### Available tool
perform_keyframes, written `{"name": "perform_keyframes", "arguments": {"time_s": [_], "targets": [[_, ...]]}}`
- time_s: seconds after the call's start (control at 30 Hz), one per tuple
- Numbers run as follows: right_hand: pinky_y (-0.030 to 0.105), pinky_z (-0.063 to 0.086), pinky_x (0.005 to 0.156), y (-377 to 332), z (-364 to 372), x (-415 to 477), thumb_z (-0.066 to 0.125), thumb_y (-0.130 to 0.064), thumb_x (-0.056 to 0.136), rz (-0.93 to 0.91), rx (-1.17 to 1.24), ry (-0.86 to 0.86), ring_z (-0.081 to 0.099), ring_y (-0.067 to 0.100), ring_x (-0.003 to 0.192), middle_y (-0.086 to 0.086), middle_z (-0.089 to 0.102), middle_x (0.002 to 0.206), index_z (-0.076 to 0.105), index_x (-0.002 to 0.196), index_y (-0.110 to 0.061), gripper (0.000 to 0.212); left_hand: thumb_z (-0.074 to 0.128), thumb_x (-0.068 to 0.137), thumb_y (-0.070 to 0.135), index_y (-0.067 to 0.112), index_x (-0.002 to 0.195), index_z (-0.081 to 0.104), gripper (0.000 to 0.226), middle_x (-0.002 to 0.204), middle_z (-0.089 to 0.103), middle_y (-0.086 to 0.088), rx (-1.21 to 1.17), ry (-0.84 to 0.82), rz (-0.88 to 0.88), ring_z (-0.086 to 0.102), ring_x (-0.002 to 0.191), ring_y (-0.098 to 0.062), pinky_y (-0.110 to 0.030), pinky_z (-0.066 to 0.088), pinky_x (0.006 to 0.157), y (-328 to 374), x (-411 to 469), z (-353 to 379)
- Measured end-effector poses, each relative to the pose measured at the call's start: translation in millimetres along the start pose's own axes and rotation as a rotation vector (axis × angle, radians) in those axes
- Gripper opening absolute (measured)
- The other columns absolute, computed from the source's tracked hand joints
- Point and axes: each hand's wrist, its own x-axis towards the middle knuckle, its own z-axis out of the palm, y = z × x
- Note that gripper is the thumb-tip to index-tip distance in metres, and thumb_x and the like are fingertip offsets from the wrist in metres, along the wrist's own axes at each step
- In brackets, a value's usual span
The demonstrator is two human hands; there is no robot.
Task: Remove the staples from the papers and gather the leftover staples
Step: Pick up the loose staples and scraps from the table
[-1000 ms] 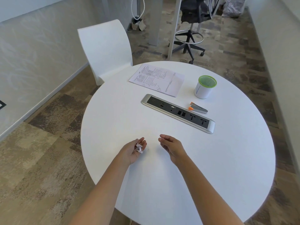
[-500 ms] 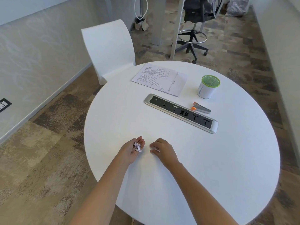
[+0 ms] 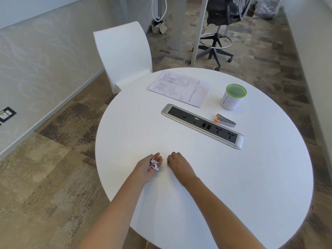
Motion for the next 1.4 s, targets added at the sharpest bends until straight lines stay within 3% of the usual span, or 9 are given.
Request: {"name": "perform_keyframes", "arguments": {"time_s": [0.13,0.3,0.4,0.5,0.63,0.83,0.97,1.1,1.4], "targets": [[0.024,0.038,0.051,-0.9,3.0,-2.3,0.080,-0.006,0.060,0.090,0.056,-0.021,0.051,0.019,0.060,0.002,0.054,0.068,0.059,0.069,-0.014,0.024,0.031,0.103,0.013,0.000,0.086,0.060,0.036,0.082,0.061,-0.012,0.046,-0.010,0.007,0.067,0.045,-0.014,-0.015,0.041,0.035,-1.7,0.8,-1.4],[0.013,0.032,0.064,5.1,-7.9,2.5,0.038,-0.003,0.094,0.356,0.583,0.086,0.042,0.021,0.086,0.005,0.047,0.093,0.047,0.084,-0.012,0.016,0.033,0.102,0.013,0.000,0.085,0.060,0.035,0.082,0.062,-0.011,0.093,-0.010,0.012,0.068,0.052,-0.016,-0.022,0.047,0.055,-4.9,-0.6,-1.0],[0.007,0.037,0.068,-5.4,-30.4,2.6,0.044,-0.013,0.097,0.311,0.756,0.118,0.049,0.010,0.084,-0.001,0.055,0.093,0.058,0.091,-0.009,0.016,0.036,0.101,0.010,-0.003,0.085,0.059,0.032,0.085,0.063,-0.015,0.085,-0.002,-0.014,0.064,0.069,-0.023,-0.023,0.057,0.050,-7.5,-4.6,2.9],[0.009,0.038,0.068,-14.3,-34.0,0.1,0.048,-0.016,0.094,0.199,0.745,0.027,0.053,0.009,0.081,0.002,0.064,0.090,0.067,0.092,-0.008,0.021,0.041,0.100,0.009,-0.002,0.080,0.057,0.028,0.067,0.065,-0.012,0.123,0.001,-0.036,0.065,0.049,-0.018,-0.025,0.058,0.048,-8.3,-7.7,7.3],[0.021,0.045,0.071,-9.4,-29.9,0.0,0.060,-0.015,0.087,0.353,0.780,0.115,0.058,0.015,0.081,0.003,0.065,0.091,0.067,0.091,-0.011,0.009,0.037,0.100,0.008,-0.003,0.082,0.059,0.031,0.067,0.068,-0.012,0.096,-0.008,-0.027,0.066,0.056,-0.018,-0.022,0.056,0.046,-5.7,-7.7,10.1],[0.025,0.041,0.072,-3.7,-15.1,-2.1,0.064,-0.019,0.086,0.424,0.541,0.002,0.059,0.023,0.090,0.007,0.063,0.100,0.067,0.098,-0.009,0.016,0.032,0.102,0.011,0.001,0.081,0.060,0.036,0.055,0.069,-0.007,0.104,-0.024,0.002,0.069,0.052,-0.018,-0.022,0.050,0.050,-1.3,-2.8,3.0],[0.030,0.044,0.070,-9.2,-15.5,0.8,0.061,-0.016,0.086,0.415,0.481,0.005,0.060,0.026,0.090,0.009,0.064,0.097,0.068,0.093,-0.007,0.014,0.033,0.102,0.010,0.000,0.082,0.060,0.035,0.072,0.066,-0.012,0.067,-0.012,0.009,0.065,0.068,-0.022,-0.021,0.054,0.048,-1.7,-3.1,1.8],[0.031,0.045,0.072,-9.9,-16.2,5.7,0.061,-0.012,0.085,0.418,0.471,-0.026,0.060,0.026,0.089,0.010,0.064,0.095,0.068,0.091,-0.005,0.012,0.033,0.102,0.010,0.001,0.083,0.060,0.035,0.061,0.071,-0.008,0.069,-0.018,0.004,0.069,0.054,-0.018,-0.020,0.054,0.051,-1.3,-2.4,1.3],[0.018,0.040,0.059,0.0,-30.6,13.6,0.063,-0.013,0.085,0.646,0.924,-0.054,0.053,0.013,0.075,0.001,0.060,0.081,0.067,0.095,-0.001,0.015,0.032,0.102,0.009,-0.003,0.084,0.059,0.034,0.088,0.059,-0.016,0.061,0.018,0.010,0.057,0.078,-0.024,-0.021,0.055,0.046,-1.5,-0.9,5.4]]}}
